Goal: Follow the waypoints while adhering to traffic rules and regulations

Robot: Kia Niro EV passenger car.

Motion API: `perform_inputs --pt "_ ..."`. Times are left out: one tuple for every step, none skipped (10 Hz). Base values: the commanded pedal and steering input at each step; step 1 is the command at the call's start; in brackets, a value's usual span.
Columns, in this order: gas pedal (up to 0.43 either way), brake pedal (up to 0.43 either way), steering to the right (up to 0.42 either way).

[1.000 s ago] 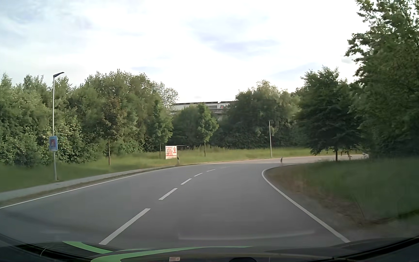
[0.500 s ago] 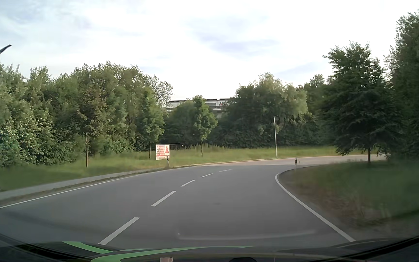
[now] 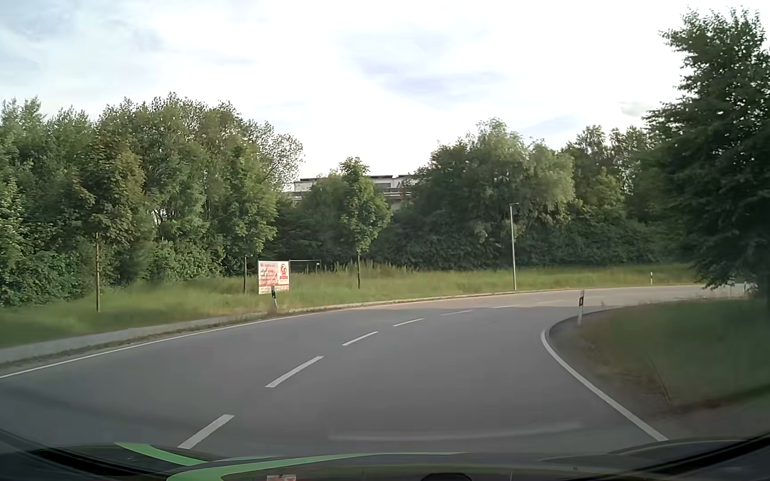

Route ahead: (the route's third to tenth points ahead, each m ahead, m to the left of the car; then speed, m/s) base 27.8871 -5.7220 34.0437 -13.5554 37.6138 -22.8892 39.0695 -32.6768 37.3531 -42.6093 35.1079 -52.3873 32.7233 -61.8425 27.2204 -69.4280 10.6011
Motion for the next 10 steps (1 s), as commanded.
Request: perform_inputs --pt "0.0 0.165 0.035" --pt "0.0 0.165 0.042" --pt "0.0 0.165 0.051" --pt "0.0 0.165 0.061" --pt "0.0 0.165 0.07" --pt "0.0 0.165 0.077" --pt "0.0 0.165 0.087" --pt "0.0 0.171 0.098" --pt "0.0 0.171 0.11" --pt "0.0 0.171 0.119"
